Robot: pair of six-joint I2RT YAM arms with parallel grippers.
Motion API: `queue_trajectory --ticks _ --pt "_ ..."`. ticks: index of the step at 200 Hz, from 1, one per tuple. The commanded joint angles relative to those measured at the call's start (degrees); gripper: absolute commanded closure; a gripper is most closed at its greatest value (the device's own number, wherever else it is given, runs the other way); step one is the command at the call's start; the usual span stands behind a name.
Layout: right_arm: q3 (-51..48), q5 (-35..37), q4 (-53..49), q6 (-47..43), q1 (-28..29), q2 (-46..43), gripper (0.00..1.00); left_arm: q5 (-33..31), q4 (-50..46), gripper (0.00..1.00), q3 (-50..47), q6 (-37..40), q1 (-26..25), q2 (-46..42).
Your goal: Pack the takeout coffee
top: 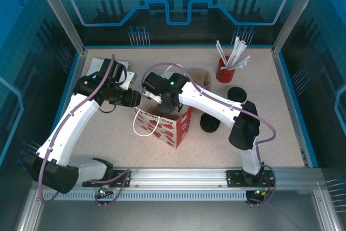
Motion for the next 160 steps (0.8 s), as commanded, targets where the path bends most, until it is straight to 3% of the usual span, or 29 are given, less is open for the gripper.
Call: queue_trajectory --ticks 1,160 --pt "0.73 0.18 -1.51 -1.52 -1.02 1.43 0.85 0.90 0.62 0.54 -1.35 1.20 0.47 -1.19" --pt "-2.53 -1.97 1.39 -4.06 -3.23 6.96 0.84 1.64 0.66 0.54 -0.79 1.31 0.47 -0.84"
